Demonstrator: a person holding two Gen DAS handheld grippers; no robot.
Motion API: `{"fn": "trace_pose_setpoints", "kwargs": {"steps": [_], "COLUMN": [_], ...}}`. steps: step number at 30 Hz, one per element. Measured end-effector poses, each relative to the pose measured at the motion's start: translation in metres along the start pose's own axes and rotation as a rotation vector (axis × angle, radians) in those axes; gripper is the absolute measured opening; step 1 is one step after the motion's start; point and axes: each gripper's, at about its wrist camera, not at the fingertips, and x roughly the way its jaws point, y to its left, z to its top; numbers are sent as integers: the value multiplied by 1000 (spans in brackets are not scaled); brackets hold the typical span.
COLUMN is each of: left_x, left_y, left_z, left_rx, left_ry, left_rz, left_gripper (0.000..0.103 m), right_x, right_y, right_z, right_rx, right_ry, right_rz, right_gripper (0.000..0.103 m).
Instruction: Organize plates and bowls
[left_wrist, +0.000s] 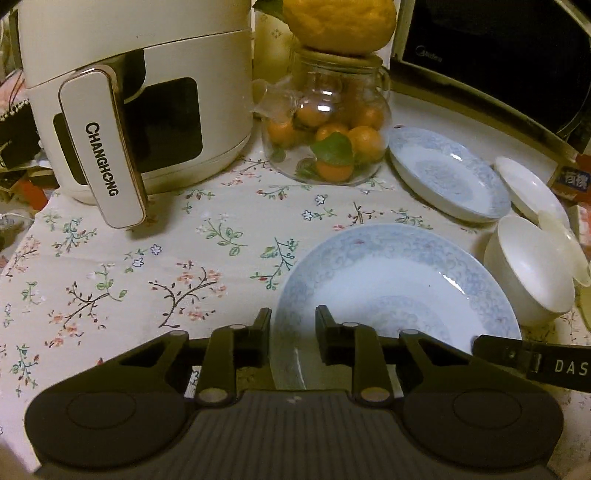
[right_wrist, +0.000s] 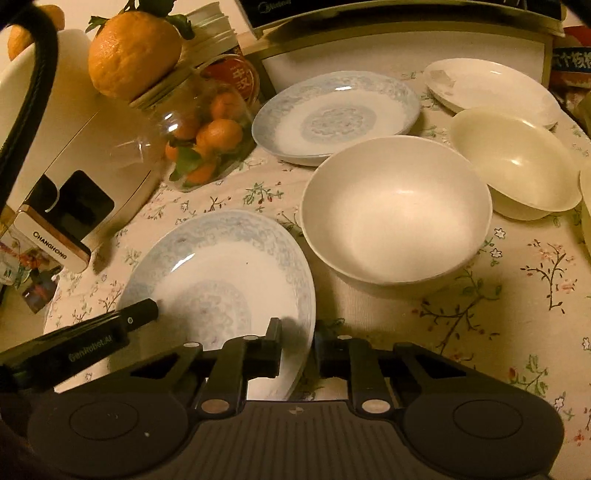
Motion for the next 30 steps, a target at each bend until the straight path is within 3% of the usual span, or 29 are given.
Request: {"fn": "trace_pose_setpoints", "kwargs": {"steps": [5,13,21,30], "left_x": [-3,-30,-72,-70], "left_y": [13,23,19,14], "left_z": [1,-22,-53,-77], "left_rx": [-79,-109,-80,-51], "left_ry": [31,71,61,85], "left_rz": [-38,-48,-77,-89], "left_gripper": [15,13,13,12], "right_x": [-3,-24,-60,-68], "right_y": [0,11,10,1], "right_z": [-1,-10,-31,-62], "right_rx": [6,-73,-118,-115], "right_ry": [-16,-19,-34,0], "right_rz": [0,15,11,-4], "right_gripper": [15,13,12,12]}}
